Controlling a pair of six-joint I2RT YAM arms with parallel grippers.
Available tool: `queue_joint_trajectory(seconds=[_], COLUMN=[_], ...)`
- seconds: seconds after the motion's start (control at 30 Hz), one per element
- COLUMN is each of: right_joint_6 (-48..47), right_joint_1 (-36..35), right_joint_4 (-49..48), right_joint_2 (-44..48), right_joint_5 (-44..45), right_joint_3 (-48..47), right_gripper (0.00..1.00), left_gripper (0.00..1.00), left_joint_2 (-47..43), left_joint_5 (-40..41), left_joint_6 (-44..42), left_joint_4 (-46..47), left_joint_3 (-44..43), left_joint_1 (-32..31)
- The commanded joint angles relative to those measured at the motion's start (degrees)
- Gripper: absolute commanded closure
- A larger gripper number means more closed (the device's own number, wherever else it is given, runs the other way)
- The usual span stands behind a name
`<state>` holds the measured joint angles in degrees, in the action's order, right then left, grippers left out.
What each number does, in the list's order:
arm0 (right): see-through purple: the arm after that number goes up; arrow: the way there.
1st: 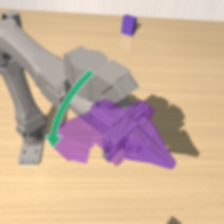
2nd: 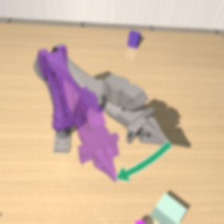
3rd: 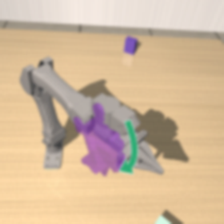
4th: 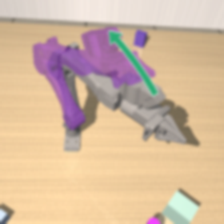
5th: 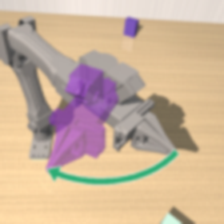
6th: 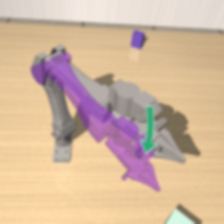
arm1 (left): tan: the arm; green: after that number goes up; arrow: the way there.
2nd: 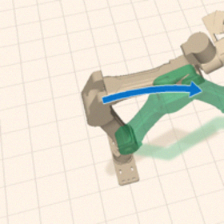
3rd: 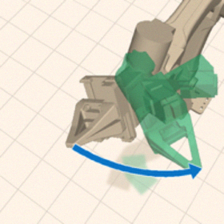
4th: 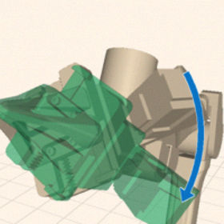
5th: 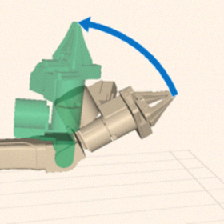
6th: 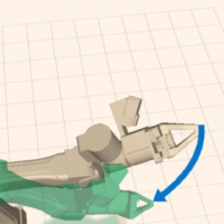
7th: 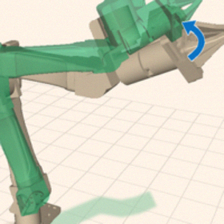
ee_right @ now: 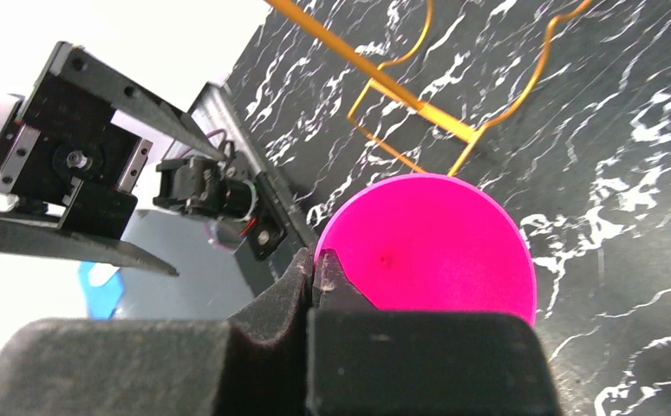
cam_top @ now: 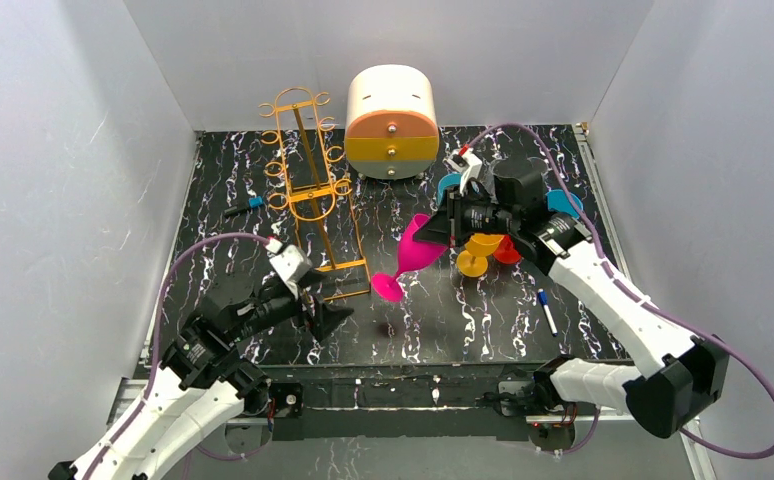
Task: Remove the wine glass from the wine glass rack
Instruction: Place the wine glass at the center of the board.
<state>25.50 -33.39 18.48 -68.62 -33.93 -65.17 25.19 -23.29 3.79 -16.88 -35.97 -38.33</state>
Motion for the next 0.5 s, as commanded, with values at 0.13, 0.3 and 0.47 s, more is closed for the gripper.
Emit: queue_joint_trajectory(seconds=[0.13, 0.3, 0.47], right_joint_6=[-1.9, -2.0, -3.7], right_joint_1=[0.0, 0.0, 0.1], right_joint_4=[-2.8, -1.1, 0.9], right_joint_2=[2.9, 2.7, 1.0], right_joint_5=[9.9, 14.2, 15.9], right_joint_3=[1.3, -0.5, -3.5], right_gripper=[0.99, 0.99, 0.99], left_gripper=[0.02, 0.02, 0.02], left_joint_2=[-5.8, -2.4, 7.2], left_joint_5=[45.5, 62.2, 64.2], left_joint_6=[18.9, 19.9, 27.6], left_joint_4=[-2.8, -12.5, -19.6], left_joint_3=[4.0, -0.3, -7.2], left_joint_1=[0.2, 0.2, 0.2])
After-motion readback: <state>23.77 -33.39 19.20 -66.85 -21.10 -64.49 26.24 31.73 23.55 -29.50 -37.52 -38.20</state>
